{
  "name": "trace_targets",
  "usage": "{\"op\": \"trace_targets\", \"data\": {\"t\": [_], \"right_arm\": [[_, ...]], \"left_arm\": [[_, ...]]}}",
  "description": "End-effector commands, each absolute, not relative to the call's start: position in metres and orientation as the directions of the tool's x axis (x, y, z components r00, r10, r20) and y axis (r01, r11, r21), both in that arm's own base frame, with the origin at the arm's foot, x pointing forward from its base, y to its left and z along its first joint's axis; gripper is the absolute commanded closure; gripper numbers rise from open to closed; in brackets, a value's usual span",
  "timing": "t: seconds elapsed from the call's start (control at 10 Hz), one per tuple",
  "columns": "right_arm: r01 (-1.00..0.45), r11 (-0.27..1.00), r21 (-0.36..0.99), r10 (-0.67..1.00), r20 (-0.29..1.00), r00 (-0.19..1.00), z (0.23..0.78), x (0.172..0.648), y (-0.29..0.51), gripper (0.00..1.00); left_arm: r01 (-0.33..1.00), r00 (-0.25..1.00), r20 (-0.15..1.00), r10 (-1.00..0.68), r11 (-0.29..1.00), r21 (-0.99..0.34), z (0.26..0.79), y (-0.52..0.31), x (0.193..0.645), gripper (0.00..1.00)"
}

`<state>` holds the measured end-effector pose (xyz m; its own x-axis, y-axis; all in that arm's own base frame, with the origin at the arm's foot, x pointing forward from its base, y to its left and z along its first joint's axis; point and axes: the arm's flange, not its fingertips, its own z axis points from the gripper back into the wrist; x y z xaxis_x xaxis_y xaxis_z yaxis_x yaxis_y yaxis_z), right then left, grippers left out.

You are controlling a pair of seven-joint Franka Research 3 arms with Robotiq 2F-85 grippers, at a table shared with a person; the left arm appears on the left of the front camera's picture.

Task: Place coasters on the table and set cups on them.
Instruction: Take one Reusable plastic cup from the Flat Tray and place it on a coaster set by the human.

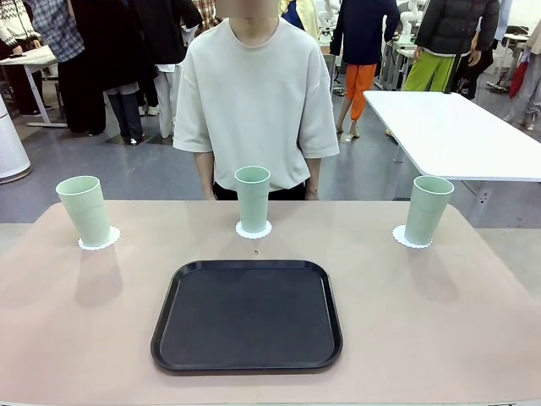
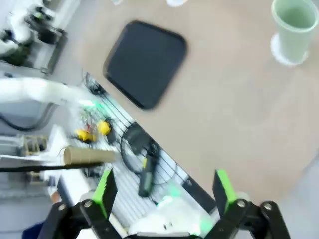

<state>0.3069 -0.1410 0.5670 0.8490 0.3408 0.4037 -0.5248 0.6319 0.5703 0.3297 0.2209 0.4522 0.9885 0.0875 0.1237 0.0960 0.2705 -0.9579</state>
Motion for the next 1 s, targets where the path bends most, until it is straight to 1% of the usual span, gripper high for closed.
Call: {"op": "trace_targets", "data": {"t": [0.0,0.1,0.2,0.4,0.5,0.6,0.7,0.9], "right_arm": [[-0.528,0.415,0.741,0.126,0.527,0.840,0.563,0.344,-0.200,0.00],[-0.510,0.366,0.779,0.063,0.526,0.848,0.550,0.351,-0.224,0.00],[-0.477,0.344,0.809,0.010,0.505,0.863,0.534,0.359,-0.247,0.00],[-0.440,0.282,0.853,0.007,0.456,0.890,0.498,0.363,-0.268,0.00],[-0.400,0.252,0.881,0.024,0.407,0.913,0.475,0.365,-0.276,0.00],[-0.372,0.243,0.896,0.019,0.379,0.925,0.458,0.368,-0.282,0.00],[-0.363,0.221,0.905,0.030,0.365,0.930,0.449,0.364,-0.283,0.00],[-0.354,0.226,0.908,0.036,0.355,0.934,0.445,0.358,-0.289,0.00]], "left_arm": [[0.106,0.987,0.133,0.089,0.261,-0.959,0.455,0.221,0.328,0.00],[0.106,0.987,0.133,0.089,0.261,-0.959,0.455,0.221,0.328,0.00],[0.106,0.987,0.133,0.089,0.261,-0.959,0.455,0.221,0.328,0.00],[0.106,0.987,0.133,0.089,0.261,-0.959,0.455,0.221,0.328,0.00],[0.106,0.987,0.133,0.089,0.261,-0.959,0.455,0.221,0.328,0.00],[0.106,0.987,0.133,0.089,0.261,-0.959,0.455,0.221,0.328,0.00],[0.106,0.987,0.133,0.089,0.261,-0.959,0.455,0.221,0.328,0.00],[0.106,0.987,0.133,0.089,0.261,-0.959,0.455,0.221,0.328,0.00]]}}
